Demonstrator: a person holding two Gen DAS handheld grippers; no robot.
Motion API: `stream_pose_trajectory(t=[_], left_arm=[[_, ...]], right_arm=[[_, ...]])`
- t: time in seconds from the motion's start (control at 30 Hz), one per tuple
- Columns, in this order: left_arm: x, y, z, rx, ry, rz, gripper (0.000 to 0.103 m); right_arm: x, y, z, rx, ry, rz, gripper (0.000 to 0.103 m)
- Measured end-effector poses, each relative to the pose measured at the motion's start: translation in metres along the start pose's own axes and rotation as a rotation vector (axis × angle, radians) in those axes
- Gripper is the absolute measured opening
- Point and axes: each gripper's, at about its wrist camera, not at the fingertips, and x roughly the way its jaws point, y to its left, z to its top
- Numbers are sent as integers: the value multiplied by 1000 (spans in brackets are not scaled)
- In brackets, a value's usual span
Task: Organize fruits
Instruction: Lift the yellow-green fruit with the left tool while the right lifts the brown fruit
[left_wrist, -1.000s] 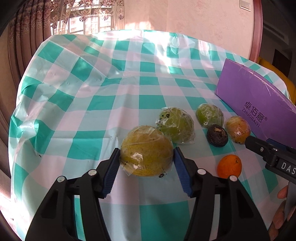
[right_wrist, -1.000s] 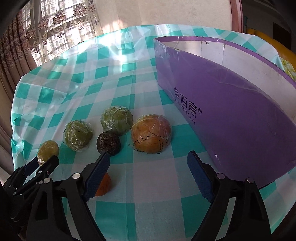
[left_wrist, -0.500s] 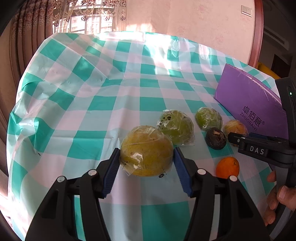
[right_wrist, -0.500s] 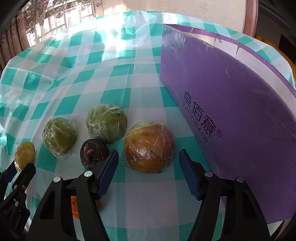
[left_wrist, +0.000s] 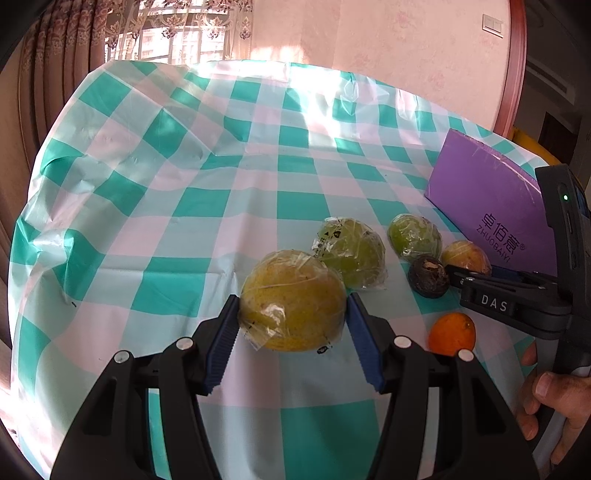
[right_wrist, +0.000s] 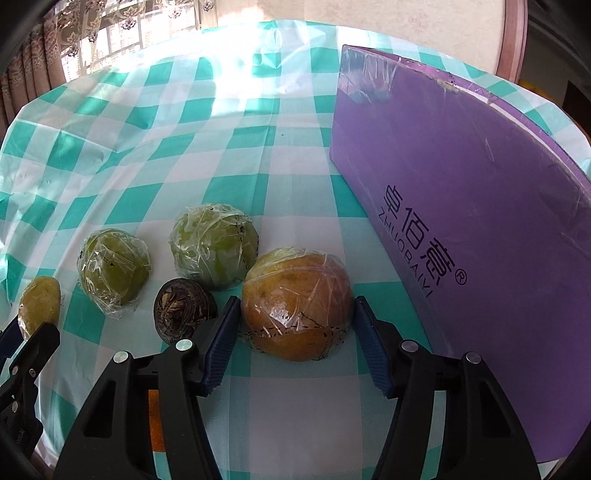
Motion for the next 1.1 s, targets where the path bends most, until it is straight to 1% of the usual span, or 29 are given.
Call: stream_pose_trajectory(t=[0.27, 0.43, 0.63, 0.77, 0.87, 1.0, 1.03, 1.1], left_arm=[[3, -9, 0, 25, 15, 23, 58], [10, -14, -1, 64, 50, 50, 58], [15, -14, -4, 83, 75, 75, 58], [19, -10, -4, 77, 101, 69, 58], [16, -7, -3, 60, 97, 64, 58], [6, -1, -4, 36, 94, 33, 58], [4, 0, -4, 36, 97, 23, 58], [0, -2, -5, 48, 101, 30, 58]], right_arm=[[-15, -2, -18, 5, -3, 41, 60], [-25, -4, -32, 0, -9, 48, 60], [-34, -5, -45, -10, -22, 62, 60], [-39, -7, -52, -13, -33, 75, 60], [-42, -9, -55, -10, -37, 87, 60], [-47, -9, -62, -24, -48, 92, 60], [-48, -9, -64, -29, -51, 92, 60], [-52, -8, -68, -40, -60, 98, 60]])
